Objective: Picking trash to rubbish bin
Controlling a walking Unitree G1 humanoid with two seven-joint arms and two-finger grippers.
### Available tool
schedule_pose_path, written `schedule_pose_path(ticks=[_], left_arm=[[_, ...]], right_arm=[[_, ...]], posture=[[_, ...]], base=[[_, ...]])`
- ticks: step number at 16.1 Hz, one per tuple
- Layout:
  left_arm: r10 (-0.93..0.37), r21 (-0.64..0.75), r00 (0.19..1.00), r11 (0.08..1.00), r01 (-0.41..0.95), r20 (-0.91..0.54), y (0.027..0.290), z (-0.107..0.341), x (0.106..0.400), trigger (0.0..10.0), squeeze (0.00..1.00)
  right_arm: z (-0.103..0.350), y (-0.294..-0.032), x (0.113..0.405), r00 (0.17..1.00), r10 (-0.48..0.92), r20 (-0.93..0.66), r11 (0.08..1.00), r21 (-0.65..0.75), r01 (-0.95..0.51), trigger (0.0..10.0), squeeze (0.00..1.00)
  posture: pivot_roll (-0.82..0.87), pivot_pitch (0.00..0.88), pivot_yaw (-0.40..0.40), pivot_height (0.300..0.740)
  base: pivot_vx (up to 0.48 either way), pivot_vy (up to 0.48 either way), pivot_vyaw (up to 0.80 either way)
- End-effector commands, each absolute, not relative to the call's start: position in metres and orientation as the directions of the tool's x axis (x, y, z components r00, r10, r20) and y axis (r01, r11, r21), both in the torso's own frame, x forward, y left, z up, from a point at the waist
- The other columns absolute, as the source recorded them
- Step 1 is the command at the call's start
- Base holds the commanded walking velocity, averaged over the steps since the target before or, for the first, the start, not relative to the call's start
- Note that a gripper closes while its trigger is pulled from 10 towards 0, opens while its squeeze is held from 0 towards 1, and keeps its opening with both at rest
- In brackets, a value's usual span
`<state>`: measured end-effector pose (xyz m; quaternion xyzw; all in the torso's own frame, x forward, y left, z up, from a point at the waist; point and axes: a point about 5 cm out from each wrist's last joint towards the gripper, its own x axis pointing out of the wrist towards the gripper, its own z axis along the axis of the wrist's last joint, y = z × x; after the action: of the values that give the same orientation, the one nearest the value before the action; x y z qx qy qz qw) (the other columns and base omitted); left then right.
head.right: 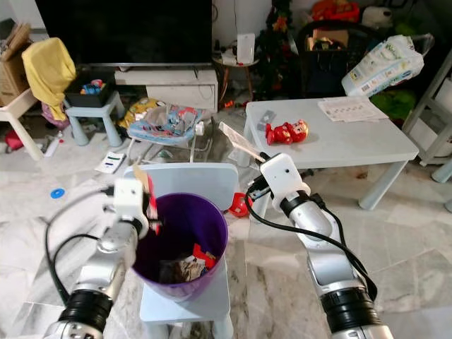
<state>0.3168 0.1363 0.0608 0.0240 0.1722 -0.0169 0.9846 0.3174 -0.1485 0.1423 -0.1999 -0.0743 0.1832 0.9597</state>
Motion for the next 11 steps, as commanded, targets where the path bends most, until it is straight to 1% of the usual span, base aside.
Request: schedule_pose_path(ticks=[1,3,4,5,8,11], left_arm=[[-0.081,0.001,0.923,0.996,0.088,-0.377,0.125,0.059,0.320,0.0,0.00],[-0.150,-0.040,0.869,0.988,0.149,-0.471,0.115,0.040,0.312,0.0,0.00],[-0.166,-0.065,0.850,0.986,0.154,-0.499,0.113,0.033,0.310,0.0,0.00],[-0.175,-0.114,0.839,0.984,0.135,-0.515,0.111,0.029,0.309,10.0,1.00],[-0.175,-0.144,0.837,0.983,0.117,-0.518,0.112,0.029,0.311,10.0,1.00],[-0.141,-0.123,0.844,0.988,0.090,-0.517,0.121,0.027,0.311,10.0,1.00]], right_arm=[[0.145,-0.153,0.316,0.924,0.375,0.070,0.850,-0.423,-0.313,0.0,0.00],[0.145,-0.153,0.316,0.925,0.375,0.068,0.850,-0.423,-0.313,0.0,0.00],[0.145,-0.153,0.316,0.924,0.375,0.067,0.849,-0.424,-0.314,0.0,0.00],[0.145,-0.152,0.315,0.923,0.380,0.065,0.847,-0.425,-0.319,0.0,0.00],[0.144,-0.155,0.313,0.925,0.377,0.056,0.846,-0.428,-0.318,0.0,0.00],[0.141,-0.152,0.313,0.924,0.379,0.048,0.847,-0.421,-0.325,0.0,0.00]], posture=[[-0.03,0.000,-0.037,0.740],[-0.03,0.000,-0.034,0.740],[-0.03,0.000,-0.034,0.740],[-0.04,0.000,-0.033,0.740],[-0.04,0.000,-0.029,0.740],[-0.03,0.000,-0.028,0.740]], base=[[0.000,0.000,0.00],[0.000,0.000,0.00],[0.000,0.000,0.00],[0.000,0.000,0.00],[0.000,0.000,0.00],[0.000,0.000,0.00]])
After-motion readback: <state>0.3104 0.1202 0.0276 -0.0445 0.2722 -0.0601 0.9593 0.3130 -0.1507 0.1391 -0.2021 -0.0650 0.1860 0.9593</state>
